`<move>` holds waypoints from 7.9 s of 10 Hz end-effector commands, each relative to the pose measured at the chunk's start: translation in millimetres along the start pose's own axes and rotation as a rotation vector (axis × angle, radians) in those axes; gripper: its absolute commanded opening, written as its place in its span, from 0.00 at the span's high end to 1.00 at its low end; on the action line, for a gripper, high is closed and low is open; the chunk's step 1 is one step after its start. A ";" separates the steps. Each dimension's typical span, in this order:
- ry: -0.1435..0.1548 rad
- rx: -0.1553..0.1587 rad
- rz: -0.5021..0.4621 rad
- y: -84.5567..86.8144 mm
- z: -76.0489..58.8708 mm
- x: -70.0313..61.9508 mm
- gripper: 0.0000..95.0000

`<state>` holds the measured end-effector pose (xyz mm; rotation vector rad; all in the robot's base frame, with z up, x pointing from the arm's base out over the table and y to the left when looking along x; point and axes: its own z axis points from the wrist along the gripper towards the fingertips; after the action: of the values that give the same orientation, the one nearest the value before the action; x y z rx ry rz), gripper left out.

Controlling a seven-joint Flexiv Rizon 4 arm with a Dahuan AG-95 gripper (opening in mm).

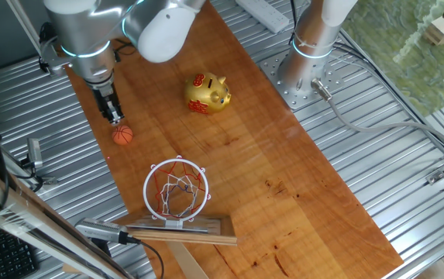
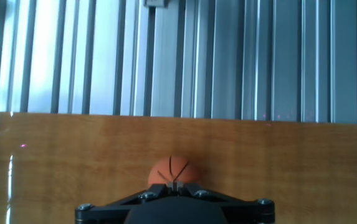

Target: Grab a basketball, release it and shoot it into the basket

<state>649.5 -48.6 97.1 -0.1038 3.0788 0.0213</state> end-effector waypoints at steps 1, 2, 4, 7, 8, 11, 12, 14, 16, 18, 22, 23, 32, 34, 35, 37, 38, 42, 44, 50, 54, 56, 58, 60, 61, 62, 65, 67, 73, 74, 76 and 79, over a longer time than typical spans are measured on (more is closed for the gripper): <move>0.001 -0.003 0.003 -0.9 3.7 -0.1 1.00; 0.002 -0.003 0.014 -0.9 5.1 -0.7 1.00; 0.006 -0.011 0.064 -2.1 12.7 -2.1 1.00; 0.010 -0.003 0.091 -1.6 15.3 -2.5 1.00; 0.010 0.007 0.089 -1.5 15.4 -0.7 1.00; 0.002 0.016 0.082 -0.7 17.2 5.3 1.00; -0.001 0.016 0.080 -0.3 16.7 6.6 1.00; -0.006 0.017 0.081 0.4 16.4 7.7 1.00; -0.009 0.018 0.081 3.0 19.0 5.0 1.00; -0.018 0.025 0.055 4.1 19.1 4.2 1.00; -0.024 0.023 0.020 4.2 18.5 4.9 0.00; -0.025 0.023 0.021 4.2 18.5 4.9 0.00; -0.027 0.023 0.009 4.4 38.8 3.9 0.00; -0.025 0.023 0.006 3.0 45.9 5.5 0.00; -0.026 0.022 0.005 2.7 48.1 5.9 0.00; -0.024 0.021 0.005 3.0 52.4 6.6 0.00; -0.022 0.020 0.005 3.5 54.8 8.1 0.00; -0.016 0.019 0.004 4.2 65.1 11.0 0.20; -0.018 0.020 0.002 3.9 68.5 10.5 0.20; -0.025 0.019 0.032 3.9 71.9 8.8 1.00; -0.027 0.019 0.031 4.0 71.4 8.6 1.00; -0.027 0.019 0.027 4.5 63.8 7.6 1.00; -0.034 0.020 0.011 8.6 40.0 3.1 1.00; -0.045 0.021 -0.002 12.6 24.2 1.0 1.00; -0.044 0.024 -0.014 19.5 4.0 -4.1 1.00; -0.045 0.025 -0.028 23.9 -5.9 -7.7 1.00; -0.044 0.017 -0.046 37.9 -34.7 -9.0 1.00; -0.040 0.012 -0.049 43.6 -45.5 -5.2 1.00; -0.040 0.003 -0.089 47.9 -52.8 -1.6 1.00; -0.034 0.006 -0.094 48.6 -52.1 -2.8 1.00; -0.032 0.011 -0.099 50.1 -50.6 -4.7 1.00; -0.034 0.007 -0.104 52.8 -49.9 -6.5 1.00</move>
<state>650.6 3.9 147.8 -0.2641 3.0339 0.0112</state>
